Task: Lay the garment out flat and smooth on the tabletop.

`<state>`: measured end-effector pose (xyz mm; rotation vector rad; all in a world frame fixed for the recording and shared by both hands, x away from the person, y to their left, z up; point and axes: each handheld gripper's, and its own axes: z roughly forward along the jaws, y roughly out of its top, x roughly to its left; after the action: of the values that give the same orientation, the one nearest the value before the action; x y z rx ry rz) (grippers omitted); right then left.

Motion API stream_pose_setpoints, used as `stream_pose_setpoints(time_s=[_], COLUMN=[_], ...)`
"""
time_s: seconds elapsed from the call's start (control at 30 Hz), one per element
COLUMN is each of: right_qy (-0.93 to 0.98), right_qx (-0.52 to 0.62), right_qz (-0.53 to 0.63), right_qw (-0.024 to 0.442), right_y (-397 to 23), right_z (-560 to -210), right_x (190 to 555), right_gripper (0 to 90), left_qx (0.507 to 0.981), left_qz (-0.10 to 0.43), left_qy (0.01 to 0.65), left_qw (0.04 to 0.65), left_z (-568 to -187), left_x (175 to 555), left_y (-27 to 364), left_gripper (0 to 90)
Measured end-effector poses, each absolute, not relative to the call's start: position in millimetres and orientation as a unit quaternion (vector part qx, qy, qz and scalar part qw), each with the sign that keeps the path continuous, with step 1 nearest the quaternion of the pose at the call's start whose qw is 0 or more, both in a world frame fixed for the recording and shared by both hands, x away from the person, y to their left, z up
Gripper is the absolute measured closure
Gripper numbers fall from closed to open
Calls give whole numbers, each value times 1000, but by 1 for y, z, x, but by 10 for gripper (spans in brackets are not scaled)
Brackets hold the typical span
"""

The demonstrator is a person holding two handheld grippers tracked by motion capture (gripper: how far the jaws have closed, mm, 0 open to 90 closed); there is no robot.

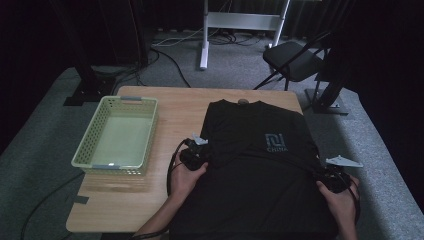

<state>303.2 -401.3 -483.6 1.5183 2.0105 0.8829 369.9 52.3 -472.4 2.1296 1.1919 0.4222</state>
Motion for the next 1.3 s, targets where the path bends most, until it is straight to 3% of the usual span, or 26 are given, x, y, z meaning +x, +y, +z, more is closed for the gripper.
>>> stream_pose_setpoints(time_s=[0.23,0.8,1.07,1.3], right_qy=[730,727,725,724], right_qx=[553,555,555,555], right_qz=[325,326,329,331], right_qw=[236,239,241,243], right_y=[-401,-401,-401,-401], right_z=[-484,-485,-486,-486], right_x=[303,302,302,301], right_gripper=[553,552,551,550], left_qx=[814,784,770,757], left_qz=[169,197,206,181], left_qy=[453,506,521,517], left_qw=[322,301,306,357], left_z=[-469,-459,-459,-449], left_x=[369,384,379,366], left_y=[58,112,122,126], left_gripper=[811,814,715,595])
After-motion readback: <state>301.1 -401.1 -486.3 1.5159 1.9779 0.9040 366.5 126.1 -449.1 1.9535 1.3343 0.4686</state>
